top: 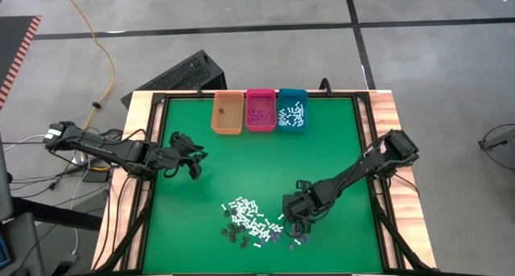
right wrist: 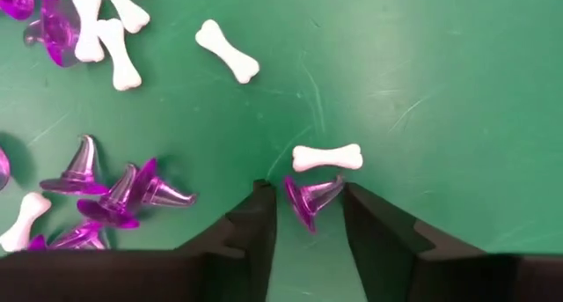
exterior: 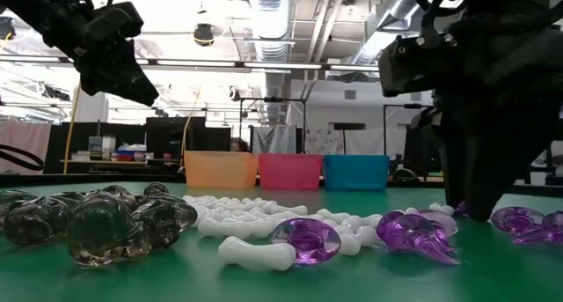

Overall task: Sort Halloween decoration
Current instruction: Put the violet witch hat toy into the red bin

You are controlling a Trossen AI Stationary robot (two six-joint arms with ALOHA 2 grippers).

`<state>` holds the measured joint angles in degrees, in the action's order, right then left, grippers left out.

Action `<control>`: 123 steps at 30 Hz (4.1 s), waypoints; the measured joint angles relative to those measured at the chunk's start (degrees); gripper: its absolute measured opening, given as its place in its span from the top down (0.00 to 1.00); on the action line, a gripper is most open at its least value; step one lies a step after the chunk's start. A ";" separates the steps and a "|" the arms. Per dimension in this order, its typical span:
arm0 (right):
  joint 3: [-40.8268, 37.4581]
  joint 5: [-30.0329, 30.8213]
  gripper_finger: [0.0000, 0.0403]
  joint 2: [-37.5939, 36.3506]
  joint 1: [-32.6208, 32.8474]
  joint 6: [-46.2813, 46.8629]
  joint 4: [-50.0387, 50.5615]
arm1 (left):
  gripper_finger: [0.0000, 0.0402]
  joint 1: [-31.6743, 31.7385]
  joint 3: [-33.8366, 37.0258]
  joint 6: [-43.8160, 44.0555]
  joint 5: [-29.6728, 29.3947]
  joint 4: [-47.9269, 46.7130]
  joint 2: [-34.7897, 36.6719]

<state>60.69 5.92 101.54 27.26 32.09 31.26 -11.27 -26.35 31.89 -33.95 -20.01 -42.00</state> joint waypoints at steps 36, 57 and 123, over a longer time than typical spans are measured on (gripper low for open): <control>8.52 -10.02 0.68 -1.53 -12.08 -6.14 5.86 | 0.66 -0.01 0.00 -0.61 0.52 -1.10 -0.02; 8.41 -2.24 0.43 3.91 -6.81 -3.01 4.80 | 0.66 -0.01 0.00 0.25 0.26 -1.29 0.00; 18.51 -8.74 0.42 7.64 -22.28 -28.13 3.41 | 0.66 -0.01 0.00 1.34 0.56 -2.45 0.00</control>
<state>79.20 -2.82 109.17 4.98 3.96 34.67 -11.28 -26.35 33.23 -33.39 -22.46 -42.00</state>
